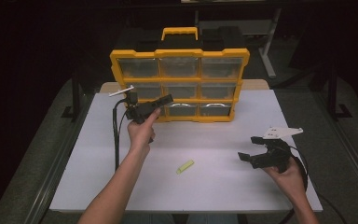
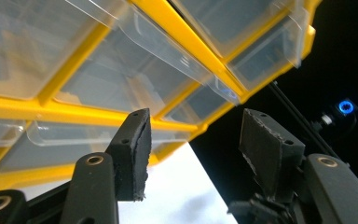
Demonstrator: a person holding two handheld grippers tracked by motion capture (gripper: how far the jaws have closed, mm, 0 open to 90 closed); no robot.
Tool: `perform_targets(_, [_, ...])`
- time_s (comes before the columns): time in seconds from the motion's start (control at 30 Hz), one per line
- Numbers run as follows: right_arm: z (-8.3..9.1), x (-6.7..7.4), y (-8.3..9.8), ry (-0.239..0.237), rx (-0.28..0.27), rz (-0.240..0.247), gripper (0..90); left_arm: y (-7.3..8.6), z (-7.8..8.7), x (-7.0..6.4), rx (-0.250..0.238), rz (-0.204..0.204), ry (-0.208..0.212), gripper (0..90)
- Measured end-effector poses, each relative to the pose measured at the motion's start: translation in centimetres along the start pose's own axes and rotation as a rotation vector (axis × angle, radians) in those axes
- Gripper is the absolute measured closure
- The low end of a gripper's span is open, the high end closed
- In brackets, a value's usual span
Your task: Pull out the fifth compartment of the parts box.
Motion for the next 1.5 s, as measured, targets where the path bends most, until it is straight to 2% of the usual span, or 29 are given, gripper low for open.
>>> perform_targets(0.07, [0.0,-0.1,0.0,0.000,-0.004,0.001,14.2,-0.3,-0.8,0.4,-0.021,0.032,-0.008,47.2])
perform_targets(0.23, [-0.1,-0.1,-0.1,0.000,-0.006,0.005,14.2,-0.7,-1.9,0.5,-0.056,0.048,-0.014,52.6])
perform_targets(0.4, [-0.2,-0.1,0.0,0.002,0.003,-0.005,14.2,-0.6,-3.1,0.5,-0.059,0.040,-0.031,58.2])
perform_targets(0.5, [-0.2,-0.1,0.0,0.000,0.004,-0.005,14.2,-0.5,-3.9,0.8,-0.066,0.062,-0.038,60.9])
perform_targets(0.73, [-0.1,-0.2,0.0,-0.004,-0.002,-0.003,14.2,-0.4,-4.5,1.0,-0.080,0.077,-0.033,67.2])
perform_targets(1.0, [-0.2,-0.1,0.0,-0.005,-0.003,0.006,14.2,-0.5,-5.1,0.8,-0.099,0.072,-0.030,71.5])
perform_targets(1.13, [-0.1,-0.1,-0.1,-0.005,-0.007,0.006,14.2,-0.3,-5.5,0.7,-0.093,0.076,-0.028,74.8])
perform_targets(1.5, [-0.1,0.0,0.0,-0.008,-0.005,0.011,14.3,-0.2,-5.3,0.6,-0.116,0.100,-0.033,79.1])
Point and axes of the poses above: each handheld gripper's, and its own axes: z roughly backward along the jaws, y roughly out of its underside, x roughly to its left, the point moved 8 cm from there along -z, roughly forward along the jaws, and after that the axes turned 12 degrees about -x, right-handed, at the moved point
